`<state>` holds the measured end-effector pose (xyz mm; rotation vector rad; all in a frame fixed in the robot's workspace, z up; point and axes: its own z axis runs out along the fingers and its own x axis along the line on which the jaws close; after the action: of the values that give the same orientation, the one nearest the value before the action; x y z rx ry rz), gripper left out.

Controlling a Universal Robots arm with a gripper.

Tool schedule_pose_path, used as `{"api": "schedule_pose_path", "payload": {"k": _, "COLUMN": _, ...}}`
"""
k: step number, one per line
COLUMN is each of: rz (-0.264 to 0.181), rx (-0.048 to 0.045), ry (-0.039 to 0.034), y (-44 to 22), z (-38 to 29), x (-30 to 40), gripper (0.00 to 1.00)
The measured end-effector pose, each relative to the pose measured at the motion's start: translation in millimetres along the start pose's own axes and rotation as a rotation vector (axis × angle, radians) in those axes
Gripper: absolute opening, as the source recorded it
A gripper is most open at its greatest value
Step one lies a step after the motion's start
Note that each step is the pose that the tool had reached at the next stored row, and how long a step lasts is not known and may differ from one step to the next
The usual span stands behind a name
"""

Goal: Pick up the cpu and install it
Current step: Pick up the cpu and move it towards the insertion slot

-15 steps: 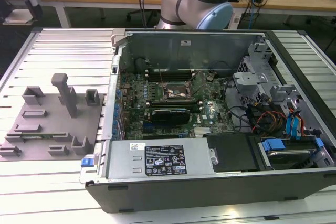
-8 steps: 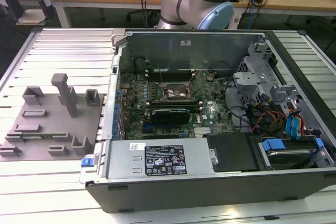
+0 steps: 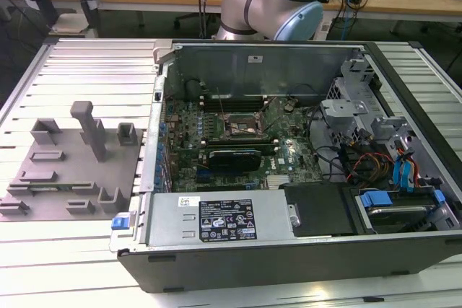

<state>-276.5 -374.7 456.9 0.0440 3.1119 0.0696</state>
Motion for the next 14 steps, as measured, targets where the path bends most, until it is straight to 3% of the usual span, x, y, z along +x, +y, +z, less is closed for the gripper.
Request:
{"api": "schedule_pose_path", "payload": {"k": 7, "rz": 0.0, "rx": 0.0001, "ry": 0.0005, "y": 1.0, "z": 2.1, "x": -35.4, "gripper": 0.55}}
{"api": "schedule_pose_path", "payload": {"k": 8, "rz": 0.0, "rx": -0.0001, "ry": 0.0003, "y": 1.1, "z": 3.2, "x": -43.5, "gripper": 0.55}}
{"api": "schedule_pose_path", "payload": {"k": 10, "rz": 0.0, "rx": 0.0, "ry": 0.0005, "y": 1.4, "z": 8.3, "x": -58.8, "gripper": 0.55}}
{"api": "schedule_pose_path", "payload": {"k": 12, "rz": 0.0, "rx": 0.0001, "ry": 0.0009, "y": 1.4, "z": 11.9, "x": -65.5, "gripper": 0.55}}
{"api": "schedule_pose_path", "payload": {"k": 14, "rz": 0.0, "rx": 0.0001, "ry": 0.0011, "y": 1.4, "z": 21.0, "x": -81.7, "gripper": 0.55}}
